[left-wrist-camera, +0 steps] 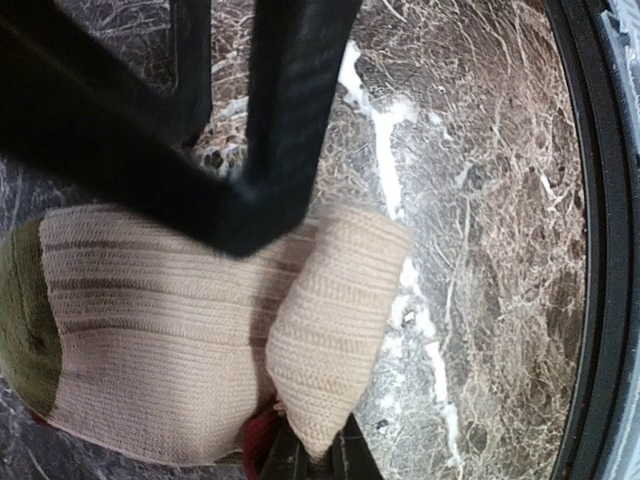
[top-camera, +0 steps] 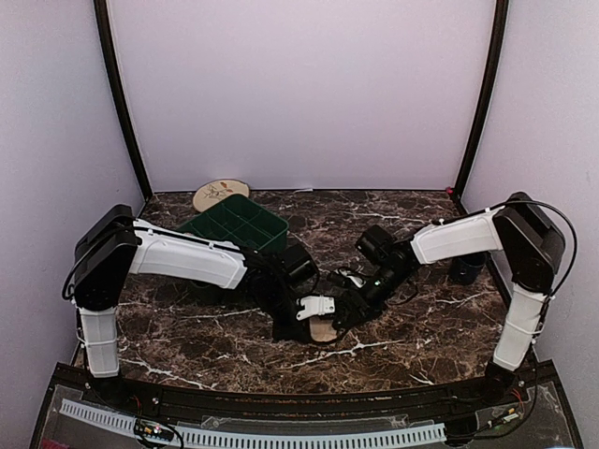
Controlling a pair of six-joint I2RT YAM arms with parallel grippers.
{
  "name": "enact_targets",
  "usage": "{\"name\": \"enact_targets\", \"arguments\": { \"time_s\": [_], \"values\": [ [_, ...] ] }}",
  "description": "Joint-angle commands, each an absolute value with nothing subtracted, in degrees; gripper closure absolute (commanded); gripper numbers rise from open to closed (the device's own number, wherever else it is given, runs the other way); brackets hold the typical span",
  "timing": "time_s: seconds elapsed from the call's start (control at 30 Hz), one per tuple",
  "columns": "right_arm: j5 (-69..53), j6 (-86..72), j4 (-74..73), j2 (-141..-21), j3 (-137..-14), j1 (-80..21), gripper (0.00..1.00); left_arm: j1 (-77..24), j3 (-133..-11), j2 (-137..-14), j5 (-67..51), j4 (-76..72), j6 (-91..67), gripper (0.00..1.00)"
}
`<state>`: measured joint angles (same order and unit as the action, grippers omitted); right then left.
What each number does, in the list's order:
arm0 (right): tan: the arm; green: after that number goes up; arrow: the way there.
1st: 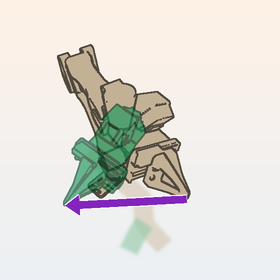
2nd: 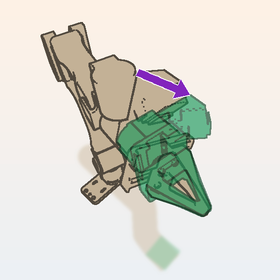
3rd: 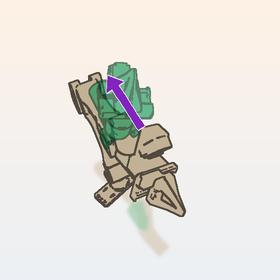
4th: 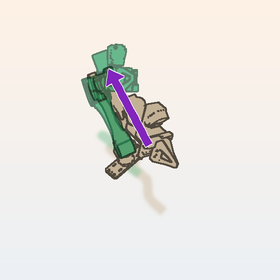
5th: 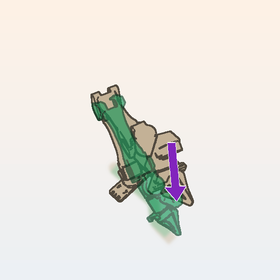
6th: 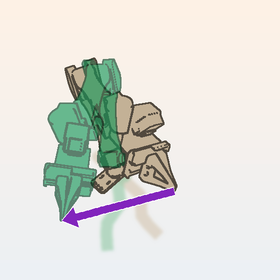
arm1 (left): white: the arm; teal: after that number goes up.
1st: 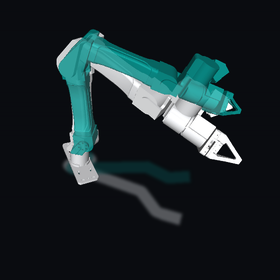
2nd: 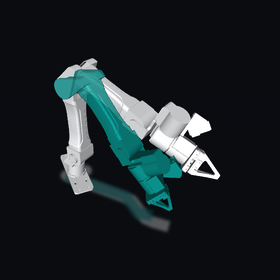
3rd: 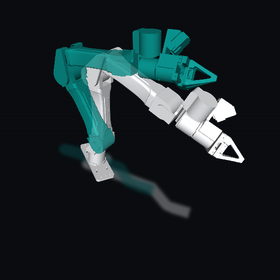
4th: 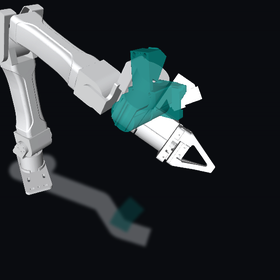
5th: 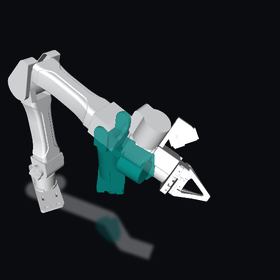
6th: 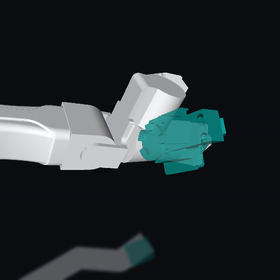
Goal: Roll the socks
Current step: Roll the sock at the center of the board.
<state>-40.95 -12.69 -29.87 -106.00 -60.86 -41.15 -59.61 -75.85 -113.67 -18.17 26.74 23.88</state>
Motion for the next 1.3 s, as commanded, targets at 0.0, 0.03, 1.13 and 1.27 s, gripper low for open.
{"name": "enact_targets", "arguments": {
  "time_s": [0.0, 0.03, 1.13, 1.27],
  "values": [
    [-35.75, -16.0, -23.6, -102.14, -57.58, -40.37, 0.45, -58.19, -77.03, -115.91, -23.29, 36.51, 21.9, 1.0],
    [-34.64, -16.4, -23.14, -101.57, -57.15, -40.28, 0.45, -57.79, -77.4, -116.23, -23.76, 37.04, 21.72, 1.0],
    [16.54, -15.27, -19.23, -74.34, -44.06, -62.92, 0.5, -48.86, -87.71, -129.79, -45.03, 45.71, 17.54, 1.0],
    [21.93, -12.98, -20.01, -74.8, -44.84, -69.24, 0.5, -48.44, -88.58, -131.05, -46.34, 46.2, 17.53, 1.0]
  ]
}}
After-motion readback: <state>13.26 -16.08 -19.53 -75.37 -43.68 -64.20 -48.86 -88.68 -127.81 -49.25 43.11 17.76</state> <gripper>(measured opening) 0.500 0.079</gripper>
